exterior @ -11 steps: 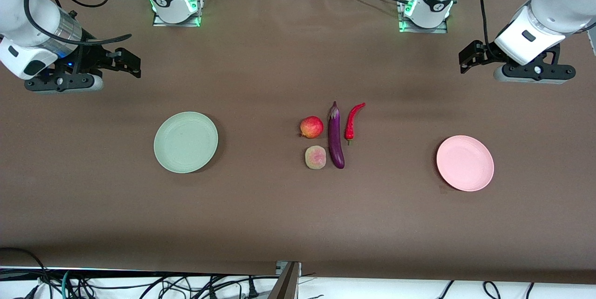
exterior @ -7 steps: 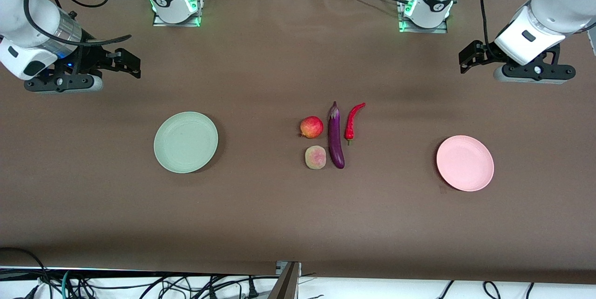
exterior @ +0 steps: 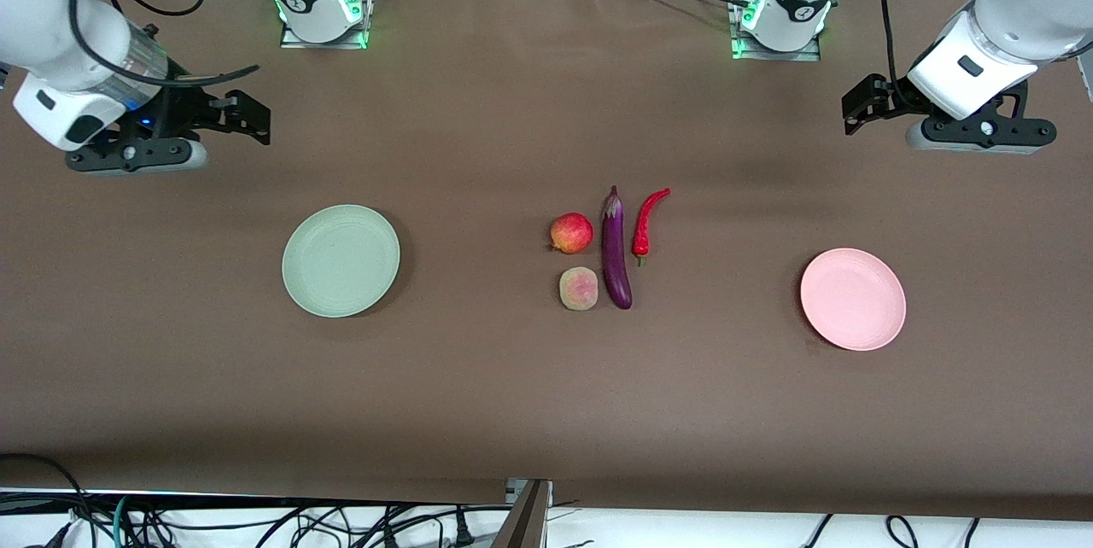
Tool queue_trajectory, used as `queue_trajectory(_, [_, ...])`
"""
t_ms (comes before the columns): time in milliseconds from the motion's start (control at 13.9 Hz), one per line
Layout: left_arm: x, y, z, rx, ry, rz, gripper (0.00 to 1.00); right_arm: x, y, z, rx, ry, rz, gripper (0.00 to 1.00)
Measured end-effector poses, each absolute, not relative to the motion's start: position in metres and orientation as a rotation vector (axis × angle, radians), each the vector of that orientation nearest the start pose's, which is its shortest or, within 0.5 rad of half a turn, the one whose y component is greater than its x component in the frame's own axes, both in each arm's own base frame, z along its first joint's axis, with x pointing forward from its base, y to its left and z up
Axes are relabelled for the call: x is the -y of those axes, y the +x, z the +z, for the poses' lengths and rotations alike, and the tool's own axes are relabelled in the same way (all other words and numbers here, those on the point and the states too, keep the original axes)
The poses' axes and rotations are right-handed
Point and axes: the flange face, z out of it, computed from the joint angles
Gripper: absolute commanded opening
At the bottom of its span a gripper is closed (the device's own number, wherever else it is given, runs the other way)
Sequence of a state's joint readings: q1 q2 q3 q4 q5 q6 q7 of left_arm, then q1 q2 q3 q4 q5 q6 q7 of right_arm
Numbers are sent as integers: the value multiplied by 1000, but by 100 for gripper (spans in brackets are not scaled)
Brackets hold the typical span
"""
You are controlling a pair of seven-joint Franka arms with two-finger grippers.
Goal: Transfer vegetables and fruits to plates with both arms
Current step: 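Move the right gripper toward the red pomegranate, then lower the right gripper and grasp the red pomegranate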
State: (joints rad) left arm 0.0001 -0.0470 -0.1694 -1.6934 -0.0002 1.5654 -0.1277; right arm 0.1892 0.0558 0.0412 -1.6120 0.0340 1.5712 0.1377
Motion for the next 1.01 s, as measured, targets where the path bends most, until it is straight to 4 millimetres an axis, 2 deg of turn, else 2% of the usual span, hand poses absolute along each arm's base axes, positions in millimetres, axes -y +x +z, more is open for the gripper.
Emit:
queue_trajectory(287, [92, 528, 592, -64, -3119, 124, 100, -165, 553, 560, 119, -3121, 161, 100])
queue_trajectory(431, [92, 528, 592, -64, -3119, 124, 100, -197, 557, 538, 61, -3109, 169, 100])
queue_trajectory(503, [92, 528, 592, -63, -3119, 124, 100, -222, 559, 521, 22, -3095, 173, 100])
queue_trajectory(646, [92, 528, 590, -64, -3118, 131, 100, -290, 559, 474, -110, -3081, 145, 100])
queue_trajectory(862, [93, 530, 582, -70, -3115, 169, 100, -406, 536, 381, -329, -3045, 85, 100])
queue_trajectory(1006, [92, 531, 580, -67, -3115, 175, 100, -464, 522, 333, -455, -2997, 45, 100])
